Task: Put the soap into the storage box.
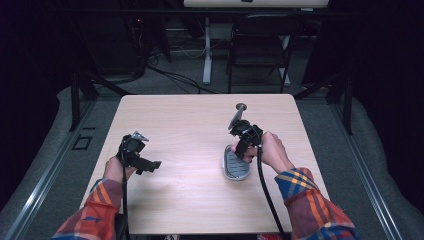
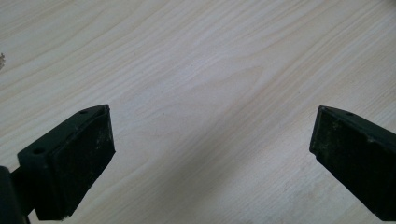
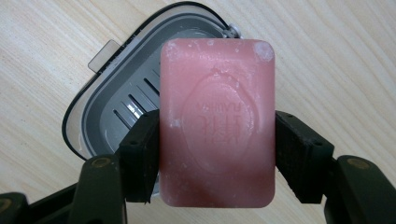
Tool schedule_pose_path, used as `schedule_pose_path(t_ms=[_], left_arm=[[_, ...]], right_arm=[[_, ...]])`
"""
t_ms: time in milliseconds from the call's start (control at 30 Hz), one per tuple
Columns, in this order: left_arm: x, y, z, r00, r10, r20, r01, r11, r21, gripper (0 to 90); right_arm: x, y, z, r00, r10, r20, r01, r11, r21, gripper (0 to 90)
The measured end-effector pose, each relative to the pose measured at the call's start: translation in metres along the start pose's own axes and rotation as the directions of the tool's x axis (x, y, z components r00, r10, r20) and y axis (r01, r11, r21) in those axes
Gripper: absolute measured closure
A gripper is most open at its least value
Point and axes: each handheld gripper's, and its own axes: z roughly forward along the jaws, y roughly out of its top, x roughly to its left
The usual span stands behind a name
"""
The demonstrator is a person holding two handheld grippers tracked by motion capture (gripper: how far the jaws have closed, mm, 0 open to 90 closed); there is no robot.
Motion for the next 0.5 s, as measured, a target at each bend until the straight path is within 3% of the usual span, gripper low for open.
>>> schedule_pose_path(t_ms=[500], left_arm=[[-0.001,0.002,0.003,1.0000,0.002,0.008,-0.003,1.0000,0.007,0.0]], right_arm=[[0.009,0.007,0.011,0.9999,-0.008,0.006,0.008,0.9994,0.035,37.2]])
